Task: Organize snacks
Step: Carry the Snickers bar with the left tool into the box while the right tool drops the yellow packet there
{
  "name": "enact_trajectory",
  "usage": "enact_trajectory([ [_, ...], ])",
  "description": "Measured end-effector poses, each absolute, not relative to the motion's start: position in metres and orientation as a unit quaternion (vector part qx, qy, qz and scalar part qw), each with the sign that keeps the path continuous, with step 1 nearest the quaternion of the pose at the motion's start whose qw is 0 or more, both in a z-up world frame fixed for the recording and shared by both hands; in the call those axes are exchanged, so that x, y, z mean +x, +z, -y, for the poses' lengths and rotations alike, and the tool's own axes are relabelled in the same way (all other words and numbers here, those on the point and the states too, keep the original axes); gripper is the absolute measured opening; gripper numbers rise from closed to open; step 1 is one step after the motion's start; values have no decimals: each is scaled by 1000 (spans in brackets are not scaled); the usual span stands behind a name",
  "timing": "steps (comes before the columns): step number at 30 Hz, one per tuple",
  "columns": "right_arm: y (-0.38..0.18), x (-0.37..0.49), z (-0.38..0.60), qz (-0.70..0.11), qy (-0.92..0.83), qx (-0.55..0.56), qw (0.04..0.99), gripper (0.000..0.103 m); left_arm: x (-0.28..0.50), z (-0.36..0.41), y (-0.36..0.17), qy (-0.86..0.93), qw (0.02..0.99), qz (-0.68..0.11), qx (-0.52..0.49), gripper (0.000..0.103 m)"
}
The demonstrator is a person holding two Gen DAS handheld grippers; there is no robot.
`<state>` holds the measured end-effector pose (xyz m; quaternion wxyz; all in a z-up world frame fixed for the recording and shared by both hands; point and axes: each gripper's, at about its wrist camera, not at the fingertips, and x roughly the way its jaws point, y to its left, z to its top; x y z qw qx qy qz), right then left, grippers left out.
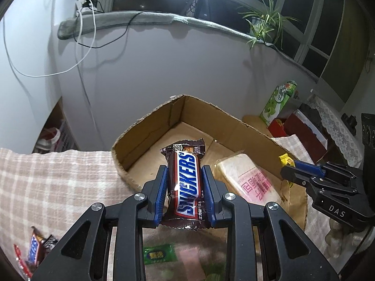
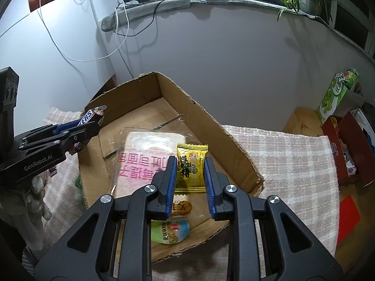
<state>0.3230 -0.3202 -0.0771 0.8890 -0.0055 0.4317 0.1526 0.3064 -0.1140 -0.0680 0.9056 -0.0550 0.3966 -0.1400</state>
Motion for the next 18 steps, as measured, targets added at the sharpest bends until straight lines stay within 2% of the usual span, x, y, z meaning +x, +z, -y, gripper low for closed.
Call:
enact_trajectory([
  [10,-81,324,319,-435,153,-12,887,26,317,118,-74,-130,903,-407,-55,29],
  [11,-80,323,319,-434,152,-13,888,30,317,118,-74,-129,903,-405,-57,29],
  [12,-79,322,319,-432,151,-14,889,40,318,118,-73,-129,903,-405,-58,31],
  [13,-78,321,319,-429,150,-15,891,45,318,118,-72,-129,903,-405,-58,35],
  [14,-77,321,319,-426,150,-15,892,46,318,117,-72,-128,904,-405,-59,41],
  [18,-75,318,319,-426,150,-14,892,46,317,116,-69,-129,905,-400,-62,42],
])
